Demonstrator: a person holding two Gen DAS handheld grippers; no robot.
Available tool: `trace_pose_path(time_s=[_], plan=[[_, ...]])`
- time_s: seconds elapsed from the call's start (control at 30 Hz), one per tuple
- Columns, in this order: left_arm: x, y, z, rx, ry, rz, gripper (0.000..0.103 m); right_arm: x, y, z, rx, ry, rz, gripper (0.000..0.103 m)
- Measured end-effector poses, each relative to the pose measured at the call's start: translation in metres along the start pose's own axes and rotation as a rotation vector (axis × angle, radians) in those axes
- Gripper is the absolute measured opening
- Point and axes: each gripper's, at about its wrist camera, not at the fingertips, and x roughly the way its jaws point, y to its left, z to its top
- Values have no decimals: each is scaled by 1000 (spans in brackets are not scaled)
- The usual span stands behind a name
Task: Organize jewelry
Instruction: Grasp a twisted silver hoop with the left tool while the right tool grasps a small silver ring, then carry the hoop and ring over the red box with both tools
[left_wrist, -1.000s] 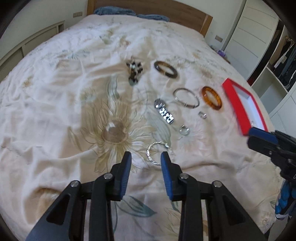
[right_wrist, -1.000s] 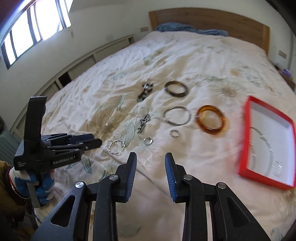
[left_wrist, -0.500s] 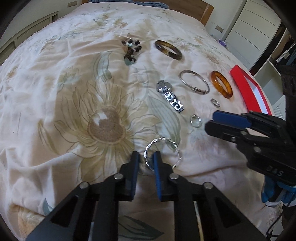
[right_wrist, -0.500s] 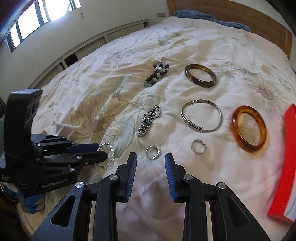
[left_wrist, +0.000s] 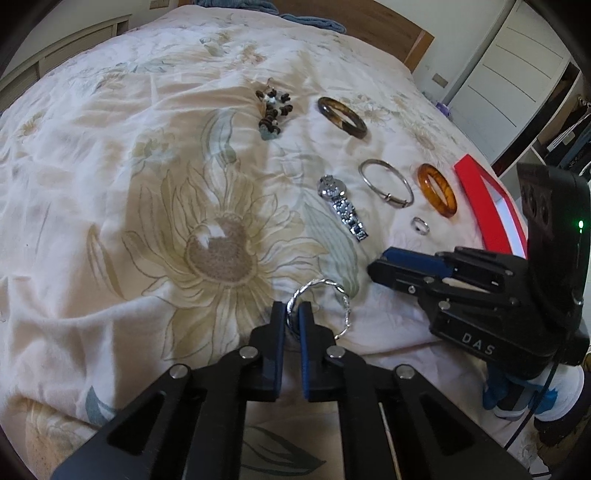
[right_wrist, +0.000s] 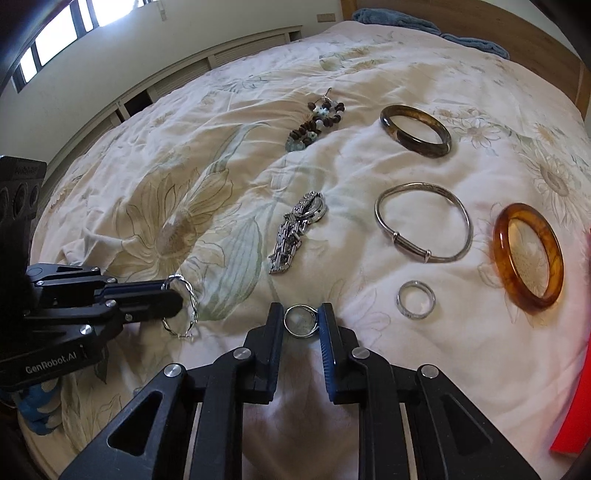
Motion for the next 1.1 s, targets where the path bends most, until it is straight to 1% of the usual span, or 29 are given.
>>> trace_pose_path(time_s=[0.1, 0.23, 0.57, 0.73, 0.87, 0.97, 1.1], plan=[[-6, -1, 0, -13, -17, -1, 5, -7, 2, -3, 5, -8, -4, 19], [-19, -1, 0, -40, -41, -3, 4, -27, 7, -7, 15, -28, -6, 19], [-63, -16, -18, -28, -88, 11, 3, -99, 19, -34, 59, -91, -23, 19], [-95, -30, -30, 4, -123, 19, 3, -140, 26, -55, 81, -134, -42, 19], [-112, -45, -38, 37, -137, 19, 3, -170, 25, -74, 103, -169, -66, 19], [-120, -62, -42, 65, -138, 9, 3, -193, 19, -91, 131, -198, -90, 19], [-125, -95, -47, 119, -128, -17, 3, -219, 2, -115, 177, -229, -127, 19]])
